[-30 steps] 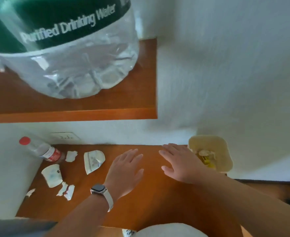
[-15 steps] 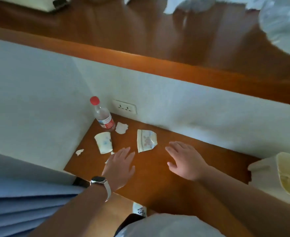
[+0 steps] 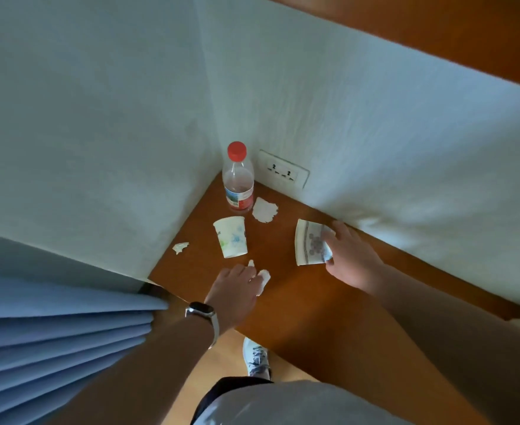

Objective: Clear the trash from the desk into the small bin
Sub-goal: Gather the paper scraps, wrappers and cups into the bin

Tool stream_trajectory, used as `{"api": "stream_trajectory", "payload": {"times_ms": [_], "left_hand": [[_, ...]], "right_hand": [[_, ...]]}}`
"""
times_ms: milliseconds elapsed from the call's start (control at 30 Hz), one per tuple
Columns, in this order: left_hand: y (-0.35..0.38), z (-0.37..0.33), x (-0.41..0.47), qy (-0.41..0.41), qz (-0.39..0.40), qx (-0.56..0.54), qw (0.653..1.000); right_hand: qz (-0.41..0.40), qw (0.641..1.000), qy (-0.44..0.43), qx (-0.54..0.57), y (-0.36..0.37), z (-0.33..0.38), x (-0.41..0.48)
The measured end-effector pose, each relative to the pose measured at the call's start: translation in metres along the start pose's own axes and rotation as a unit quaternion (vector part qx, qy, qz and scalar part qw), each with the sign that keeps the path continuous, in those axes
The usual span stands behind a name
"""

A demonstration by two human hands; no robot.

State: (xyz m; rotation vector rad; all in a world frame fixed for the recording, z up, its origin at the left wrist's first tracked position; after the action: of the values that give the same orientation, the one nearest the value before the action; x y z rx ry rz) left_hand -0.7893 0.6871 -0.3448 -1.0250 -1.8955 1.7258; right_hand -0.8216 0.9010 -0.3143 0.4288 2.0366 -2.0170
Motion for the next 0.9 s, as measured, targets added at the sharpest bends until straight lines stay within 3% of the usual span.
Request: {"api": "stream_trajectory", "payload": {"times_ms": [467, 900], "left_hand": [[0.008, 0.002, 0.009, 0.007, -0.028, -0.087, 0.996], [-0.043, -0.039, 0.043, 0.033, -0.097, -0.136, 0.985]], "right_hand": [[0.028, 0.986, 0.057, 0.156, 0.026, -0.005, -0.01], [-0.033, 0.954, 0.106, 0.279, 0.009, -0.049, -0.07]]}}
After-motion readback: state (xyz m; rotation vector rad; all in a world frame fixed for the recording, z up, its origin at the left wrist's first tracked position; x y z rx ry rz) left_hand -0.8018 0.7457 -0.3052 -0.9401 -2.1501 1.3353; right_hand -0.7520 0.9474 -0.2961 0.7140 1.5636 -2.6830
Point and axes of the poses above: each hand's wrist, its own x-axis towards the middle knuckle, its own y-axis out of the palm, z = x × y, the point moved 9 cm from there along x, towards the middle knuckle, and after that the axes turned 6 degrees about y, right-handed, at the moved point
